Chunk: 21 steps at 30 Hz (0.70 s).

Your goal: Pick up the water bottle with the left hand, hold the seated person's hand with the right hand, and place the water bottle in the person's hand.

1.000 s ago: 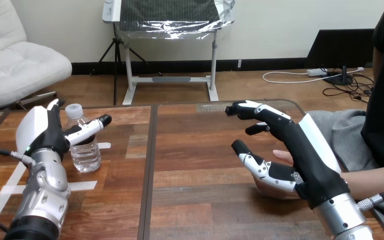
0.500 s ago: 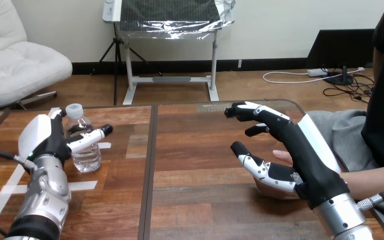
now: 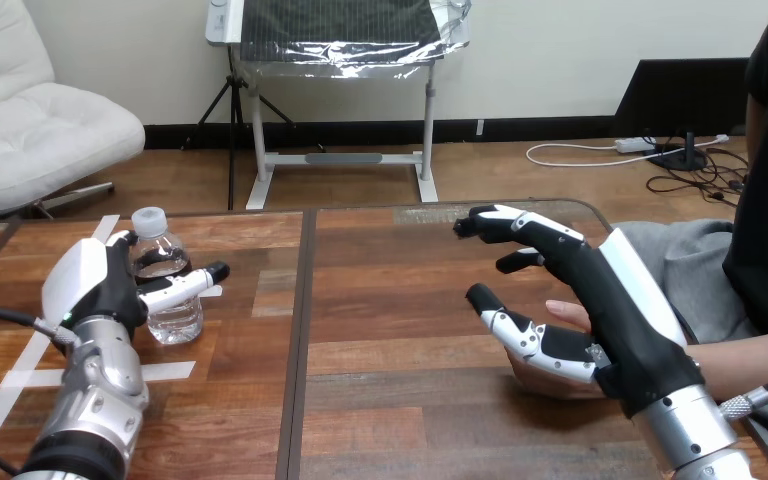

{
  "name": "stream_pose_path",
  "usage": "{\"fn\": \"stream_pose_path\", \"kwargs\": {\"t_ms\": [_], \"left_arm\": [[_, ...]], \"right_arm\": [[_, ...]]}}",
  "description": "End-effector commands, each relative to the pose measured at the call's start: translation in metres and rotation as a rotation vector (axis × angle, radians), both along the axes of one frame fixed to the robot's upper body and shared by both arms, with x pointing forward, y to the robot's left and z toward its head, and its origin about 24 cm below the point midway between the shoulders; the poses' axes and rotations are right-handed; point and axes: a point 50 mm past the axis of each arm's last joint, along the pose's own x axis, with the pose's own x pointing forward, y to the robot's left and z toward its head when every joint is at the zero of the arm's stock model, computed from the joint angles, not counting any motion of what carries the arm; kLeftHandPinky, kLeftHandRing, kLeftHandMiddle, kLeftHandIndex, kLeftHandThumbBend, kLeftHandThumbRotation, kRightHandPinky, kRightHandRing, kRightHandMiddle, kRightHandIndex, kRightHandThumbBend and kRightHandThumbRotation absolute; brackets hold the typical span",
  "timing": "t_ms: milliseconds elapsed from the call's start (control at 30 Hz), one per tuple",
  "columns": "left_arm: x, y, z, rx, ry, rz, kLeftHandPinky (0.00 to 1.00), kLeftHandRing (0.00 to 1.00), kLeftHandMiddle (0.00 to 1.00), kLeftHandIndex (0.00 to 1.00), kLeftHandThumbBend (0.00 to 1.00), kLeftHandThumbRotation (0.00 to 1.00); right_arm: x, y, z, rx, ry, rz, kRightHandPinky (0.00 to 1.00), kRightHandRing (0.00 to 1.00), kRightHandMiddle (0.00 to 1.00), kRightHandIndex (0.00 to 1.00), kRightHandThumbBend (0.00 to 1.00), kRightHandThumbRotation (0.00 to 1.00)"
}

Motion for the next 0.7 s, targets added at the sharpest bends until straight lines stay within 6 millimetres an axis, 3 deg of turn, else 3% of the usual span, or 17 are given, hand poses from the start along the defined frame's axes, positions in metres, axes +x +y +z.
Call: {"fn": "stream_pose_path", "kwargs": {"t_ms": [0, 267, 667], "left_arm": [[0.0235, -0.0158, 0.0295, -0.018, -0.119, -0.034, 0.73, 0.82, 0.85, 0.84, 0.96, 0.51], [0.0214, -0.0182, 0.0264, -0.064, -0.158, -0.035, 0.67, 0.76, 0.78, 0.78, 0.88, 0.38], [0.0178, -0.0205, 0.0238, -0.071, -0.244, -0.036, 0.52, 0.59, 0.62, 0.62, 0.71, 0.05]], "right_arm": [[0.0061, -0.0010, 0.0219, -0.012, -0.092, 0.006, 0.69, 0.81, 0.84, 0.73, 0.39, 0.00], [0.0057, -0.0021, 0.0216, -0.007, -0.089, 0.004, 0.69, 0.81, 0.84, 0.73, 0.40, 0.00], [0.0050, -0.0049, 0.0213, -0.003, -0.090, -0.001, 0.68, 0.81, 0.84, 0.72, 0.40, 0.00]]}}
